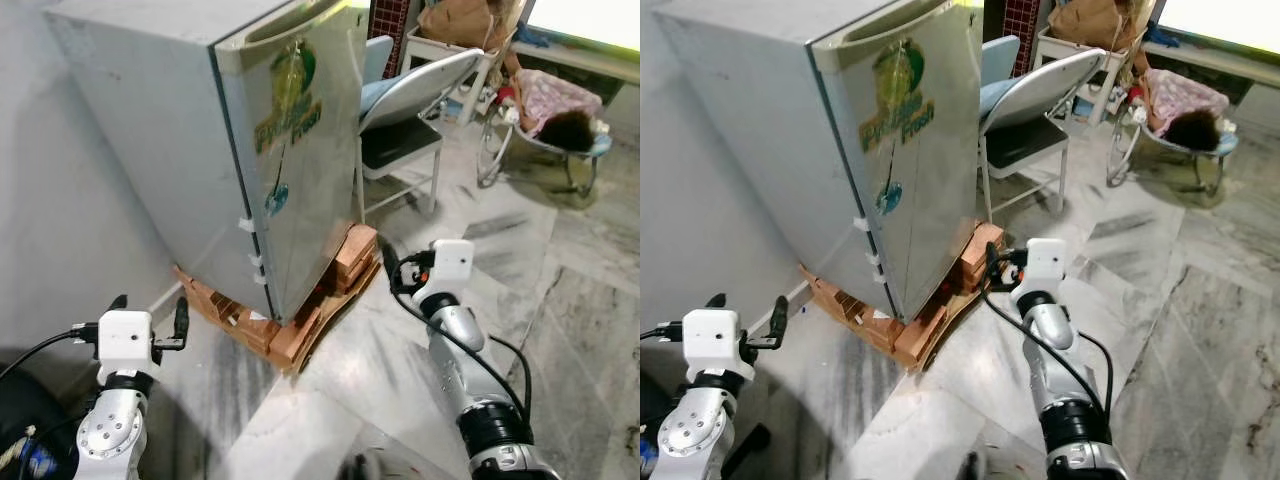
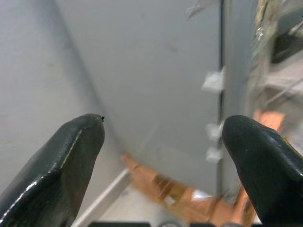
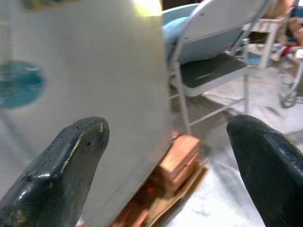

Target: Restocking fridge

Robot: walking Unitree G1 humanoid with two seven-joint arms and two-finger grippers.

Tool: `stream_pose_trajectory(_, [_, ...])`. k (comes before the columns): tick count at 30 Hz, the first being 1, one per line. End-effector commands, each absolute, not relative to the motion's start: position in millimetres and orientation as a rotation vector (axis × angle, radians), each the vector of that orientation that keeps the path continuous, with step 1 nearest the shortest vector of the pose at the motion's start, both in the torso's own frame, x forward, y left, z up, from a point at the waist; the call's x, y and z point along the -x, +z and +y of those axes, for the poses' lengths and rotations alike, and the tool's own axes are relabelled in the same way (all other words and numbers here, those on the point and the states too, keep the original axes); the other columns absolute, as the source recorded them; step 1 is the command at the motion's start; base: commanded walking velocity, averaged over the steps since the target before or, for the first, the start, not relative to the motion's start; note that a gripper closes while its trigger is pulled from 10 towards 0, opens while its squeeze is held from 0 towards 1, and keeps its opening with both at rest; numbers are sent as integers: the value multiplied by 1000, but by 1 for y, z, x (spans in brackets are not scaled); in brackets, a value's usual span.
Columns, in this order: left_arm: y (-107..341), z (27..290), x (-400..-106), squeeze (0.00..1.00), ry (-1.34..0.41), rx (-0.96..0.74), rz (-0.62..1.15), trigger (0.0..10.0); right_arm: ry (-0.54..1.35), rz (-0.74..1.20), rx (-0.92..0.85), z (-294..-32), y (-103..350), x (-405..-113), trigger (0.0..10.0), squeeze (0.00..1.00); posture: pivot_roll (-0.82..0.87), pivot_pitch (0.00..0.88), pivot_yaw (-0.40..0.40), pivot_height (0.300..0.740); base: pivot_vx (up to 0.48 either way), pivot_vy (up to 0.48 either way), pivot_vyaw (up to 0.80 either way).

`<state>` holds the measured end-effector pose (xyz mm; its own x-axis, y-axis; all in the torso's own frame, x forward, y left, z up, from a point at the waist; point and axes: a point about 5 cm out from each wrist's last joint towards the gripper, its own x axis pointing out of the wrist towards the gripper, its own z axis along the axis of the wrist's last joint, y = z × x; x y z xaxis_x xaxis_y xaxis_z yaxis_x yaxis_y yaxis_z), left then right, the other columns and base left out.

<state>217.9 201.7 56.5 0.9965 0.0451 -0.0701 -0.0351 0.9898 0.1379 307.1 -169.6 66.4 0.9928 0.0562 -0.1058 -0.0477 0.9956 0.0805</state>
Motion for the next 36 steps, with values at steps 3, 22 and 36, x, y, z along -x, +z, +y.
stream_pose_trajectory(3, [59,211,-215,0,62,-163,72,10000,81,85,-91,-157,73,-312,10000,0,26,31,24,735,390,279,-625])
stream_pose_trajectory(22, [52,205,-213,0,34,-156,116,10000,96,88,-61,-152,74,-315,10000,0,23,42,16,735,0,0,-800])
stream_pose_trajectory(36, [52,202,-221,0,25,-147,110,10000,137,116,-37,-147,71,-314,10000,0,20,38,7,735,0,0,-686])
